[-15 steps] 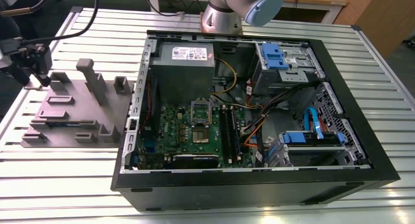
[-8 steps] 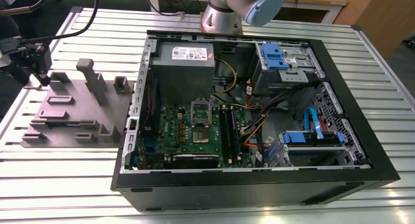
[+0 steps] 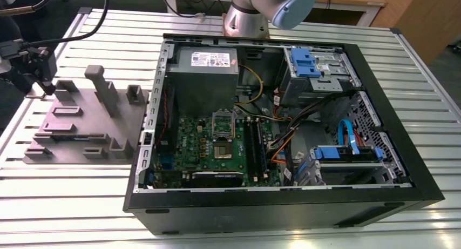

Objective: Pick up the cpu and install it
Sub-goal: 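Pick up the cpu and move it towards the insertion slot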

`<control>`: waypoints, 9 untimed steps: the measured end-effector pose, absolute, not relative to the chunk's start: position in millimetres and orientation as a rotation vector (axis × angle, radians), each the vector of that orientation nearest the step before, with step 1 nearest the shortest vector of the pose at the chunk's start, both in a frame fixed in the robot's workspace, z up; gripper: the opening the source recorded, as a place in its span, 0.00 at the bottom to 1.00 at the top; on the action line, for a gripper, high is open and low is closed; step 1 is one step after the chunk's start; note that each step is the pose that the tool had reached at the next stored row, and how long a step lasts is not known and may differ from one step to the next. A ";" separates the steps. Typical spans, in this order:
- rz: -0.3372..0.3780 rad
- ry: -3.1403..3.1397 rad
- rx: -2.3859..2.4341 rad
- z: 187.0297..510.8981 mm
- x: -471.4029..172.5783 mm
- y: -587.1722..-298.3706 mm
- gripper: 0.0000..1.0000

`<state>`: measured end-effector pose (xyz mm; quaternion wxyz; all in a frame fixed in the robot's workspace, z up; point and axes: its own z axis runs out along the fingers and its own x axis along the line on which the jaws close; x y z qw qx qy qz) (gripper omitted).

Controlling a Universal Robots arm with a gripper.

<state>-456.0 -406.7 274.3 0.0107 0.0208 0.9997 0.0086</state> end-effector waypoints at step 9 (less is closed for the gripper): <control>0.025 3.119 0.065 276.9 -456.0 -406.6 0.47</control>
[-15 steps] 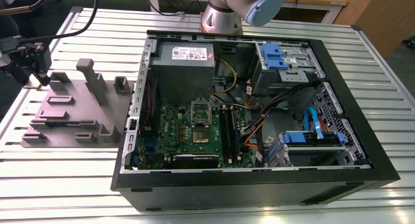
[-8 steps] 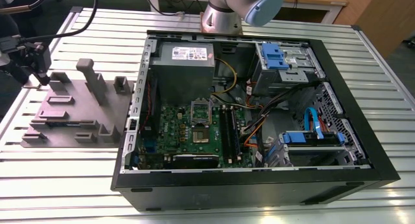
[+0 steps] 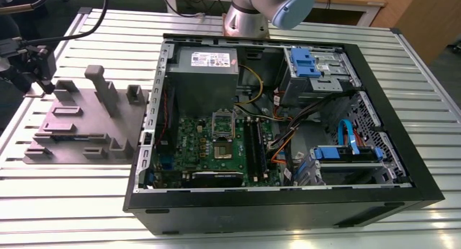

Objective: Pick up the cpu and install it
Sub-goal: 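Pick up the cpu and move it towards the insertion slot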

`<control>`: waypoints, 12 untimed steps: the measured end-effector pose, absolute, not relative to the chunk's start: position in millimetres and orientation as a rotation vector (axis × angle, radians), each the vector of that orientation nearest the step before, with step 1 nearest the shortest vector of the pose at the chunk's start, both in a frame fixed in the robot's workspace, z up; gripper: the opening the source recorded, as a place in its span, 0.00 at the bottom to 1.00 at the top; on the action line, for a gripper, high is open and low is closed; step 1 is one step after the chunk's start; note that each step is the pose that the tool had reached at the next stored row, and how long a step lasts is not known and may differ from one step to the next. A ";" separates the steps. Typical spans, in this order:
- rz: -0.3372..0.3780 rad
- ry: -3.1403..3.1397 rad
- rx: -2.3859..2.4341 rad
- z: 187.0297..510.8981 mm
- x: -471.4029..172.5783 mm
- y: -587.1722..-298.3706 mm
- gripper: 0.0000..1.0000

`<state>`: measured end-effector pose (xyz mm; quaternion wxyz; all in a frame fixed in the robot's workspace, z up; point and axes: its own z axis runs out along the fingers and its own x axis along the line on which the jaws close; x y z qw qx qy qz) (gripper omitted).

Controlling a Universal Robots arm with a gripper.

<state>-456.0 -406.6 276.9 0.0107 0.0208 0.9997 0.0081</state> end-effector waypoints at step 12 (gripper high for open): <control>0.025 3.119 0.065 280.4 -456.0 -406.6 0.47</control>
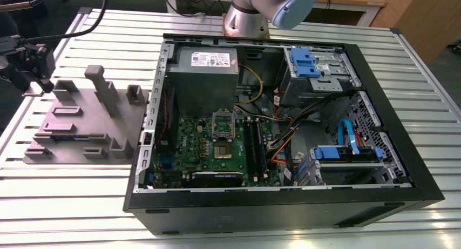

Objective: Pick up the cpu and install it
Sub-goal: 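Pick up the cpu and move it towards the insertion slot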

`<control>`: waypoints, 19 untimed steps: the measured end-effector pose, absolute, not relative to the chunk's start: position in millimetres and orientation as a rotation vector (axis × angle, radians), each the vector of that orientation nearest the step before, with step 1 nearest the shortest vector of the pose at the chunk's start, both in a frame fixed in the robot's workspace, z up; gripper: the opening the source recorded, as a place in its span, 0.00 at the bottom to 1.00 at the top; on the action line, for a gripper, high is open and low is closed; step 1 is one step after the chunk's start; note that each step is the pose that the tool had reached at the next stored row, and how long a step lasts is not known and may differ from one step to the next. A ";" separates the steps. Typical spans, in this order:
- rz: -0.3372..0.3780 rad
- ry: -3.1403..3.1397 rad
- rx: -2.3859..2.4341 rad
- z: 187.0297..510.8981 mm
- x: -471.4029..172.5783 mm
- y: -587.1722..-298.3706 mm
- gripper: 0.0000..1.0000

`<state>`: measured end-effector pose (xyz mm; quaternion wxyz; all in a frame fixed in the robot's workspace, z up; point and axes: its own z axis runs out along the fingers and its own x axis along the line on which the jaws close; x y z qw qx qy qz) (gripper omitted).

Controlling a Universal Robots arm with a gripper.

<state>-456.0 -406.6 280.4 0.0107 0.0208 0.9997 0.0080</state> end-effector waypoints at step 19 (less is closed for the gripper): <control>0.025 3.119 0.065 284.9 -456.0 -406.6 0.47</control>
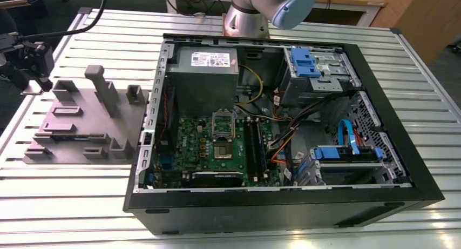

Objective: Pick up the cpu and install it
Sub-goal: 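Pick up the cpu and move it towards the insertion slot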

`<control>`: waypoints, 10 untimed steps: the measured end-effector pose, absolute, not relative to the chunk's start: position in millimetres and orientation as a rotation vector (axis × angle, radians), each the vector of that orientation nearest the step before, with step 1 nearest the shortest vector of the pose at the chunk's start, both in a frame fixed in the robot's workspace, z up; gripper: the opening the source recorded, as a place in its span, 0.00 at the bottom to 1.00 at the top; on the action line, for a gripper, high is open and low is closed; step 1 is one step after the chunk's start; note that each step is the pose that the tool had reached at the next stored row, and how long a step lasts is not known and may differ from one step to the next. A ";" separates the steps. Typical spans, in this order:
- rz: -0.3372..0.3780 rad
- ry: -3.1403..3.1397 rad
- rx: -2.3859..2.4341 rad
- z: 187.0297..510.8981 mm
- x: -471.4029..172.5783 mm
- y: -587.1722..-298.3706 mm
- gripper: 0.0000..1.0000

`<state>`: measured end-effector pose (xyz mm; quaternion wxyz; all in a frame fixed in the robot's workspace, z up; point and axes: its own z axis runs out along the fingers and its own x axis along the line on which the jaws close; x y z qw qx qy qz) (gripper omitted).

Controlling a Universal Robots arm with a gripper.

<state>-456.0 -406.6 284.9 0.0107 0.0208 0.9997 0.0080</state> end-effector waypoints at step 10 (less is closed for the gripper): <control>0.025 3.119 0.065 287.2 -456.0 -406.6 0.47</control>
